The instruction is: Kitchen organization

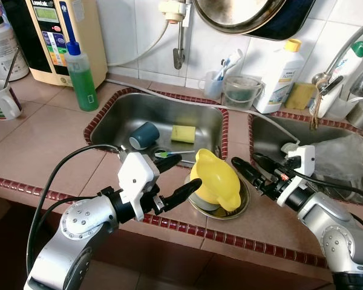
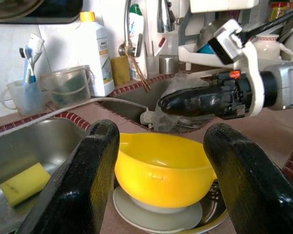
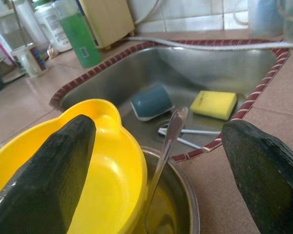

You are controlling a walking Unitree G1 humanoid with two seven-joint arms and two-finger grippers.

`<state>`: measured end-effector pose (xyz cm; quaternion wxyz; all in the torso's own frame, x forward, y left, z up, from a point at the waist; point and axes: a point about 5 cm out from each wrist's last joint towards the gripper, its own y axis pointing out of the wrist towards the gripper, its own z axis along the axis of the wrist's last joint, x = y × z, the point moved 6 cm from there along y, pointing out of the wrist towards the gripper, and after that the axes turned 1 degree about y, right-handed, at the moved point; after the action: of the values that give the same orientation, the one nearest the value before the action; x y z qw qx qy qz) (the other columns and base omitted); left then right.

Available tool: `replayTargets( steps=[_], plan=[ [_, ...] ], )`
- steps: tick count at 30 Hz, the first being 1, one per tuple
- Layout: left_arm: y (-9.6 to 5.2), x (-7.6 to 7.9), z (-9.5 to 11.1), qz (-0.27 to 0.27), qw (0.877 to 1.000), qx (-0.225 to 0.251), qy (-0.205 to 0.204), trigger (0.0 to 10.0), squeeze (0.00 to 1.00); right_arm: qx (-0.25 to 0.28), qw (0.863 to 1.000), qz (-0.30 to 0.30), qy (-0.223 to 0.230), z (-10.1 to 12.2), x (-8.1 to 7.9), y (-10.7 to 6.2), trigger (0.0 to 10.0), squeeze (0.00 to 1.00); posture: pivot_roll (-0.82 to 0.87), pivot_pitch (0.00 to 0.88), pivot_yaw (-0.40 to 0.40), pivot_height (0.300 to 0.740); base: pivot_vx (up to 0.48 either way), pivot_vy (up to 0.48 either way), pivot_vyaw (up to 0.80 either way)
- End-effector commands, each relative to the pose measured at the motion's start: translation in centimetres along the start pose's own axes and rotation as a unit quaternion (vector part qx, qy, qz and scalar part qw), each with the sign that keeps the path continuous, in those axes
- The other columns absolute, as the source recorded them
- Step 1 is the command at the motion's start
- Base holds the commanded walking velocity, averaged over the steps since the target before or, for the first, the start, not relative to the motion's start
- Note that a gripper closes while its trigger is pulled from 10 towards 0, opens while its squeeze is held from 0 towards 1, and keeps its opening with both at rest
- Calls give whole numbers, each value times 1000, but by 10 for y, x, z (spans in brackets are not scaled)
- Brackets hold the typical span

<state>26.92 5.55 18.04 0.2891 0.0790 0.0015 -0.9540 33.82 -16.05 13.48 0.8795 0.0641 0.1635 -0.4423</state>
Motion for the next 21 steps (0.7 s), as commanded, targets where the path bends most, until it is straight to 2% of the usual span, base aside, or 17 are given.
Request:
replayTargets(
  steps=[1, 12, 13, 14, 15, 21],
  plan=[
    [2, 6, 8, -14, 1000, 9, 9, 10000, 0, -12, 1000, 11, 4, -1, 0, 3, 10000, 0, 79, 0, -57, 740, 0, 0, 0],
    [1, 9, 7, -11, 1000, -1, 5, 10000, 0, -55, 993, 85, 60, -14, -14, 15, 10000, 0, 98, 0, -74, 740, 0, 0, 0],
    [1, 9, 7, -9, 1000, 0, 5, 10000, 0, -60, 992, 86, 63, -16, -14, 15, 10000, 0, 99, 0, -75, 740, 0, 0, 0],
    [1, 9, 8, -8, 1000, 0, 5, 10000, 0, -66, 992, 88, 70, -18, -14, 16, 9216, 0, 101, 0, -77, 740, 0, 0, 0],
    [1, 8, 8, -6, 1000, 0, 6, 10000, 0, -67, 991, 88, 74, -19, -14, 16, 9020, 0, 101, 0, -77, 740, 0, 0, 0],
    [1, 8, 9, -2, 1000, 2, 4, 10000, 0, -85, 989, 79, 94, -28, -9, 15, 9059, 0, 103, 0, -84, 740, 0, 0, 0]
  ],
)
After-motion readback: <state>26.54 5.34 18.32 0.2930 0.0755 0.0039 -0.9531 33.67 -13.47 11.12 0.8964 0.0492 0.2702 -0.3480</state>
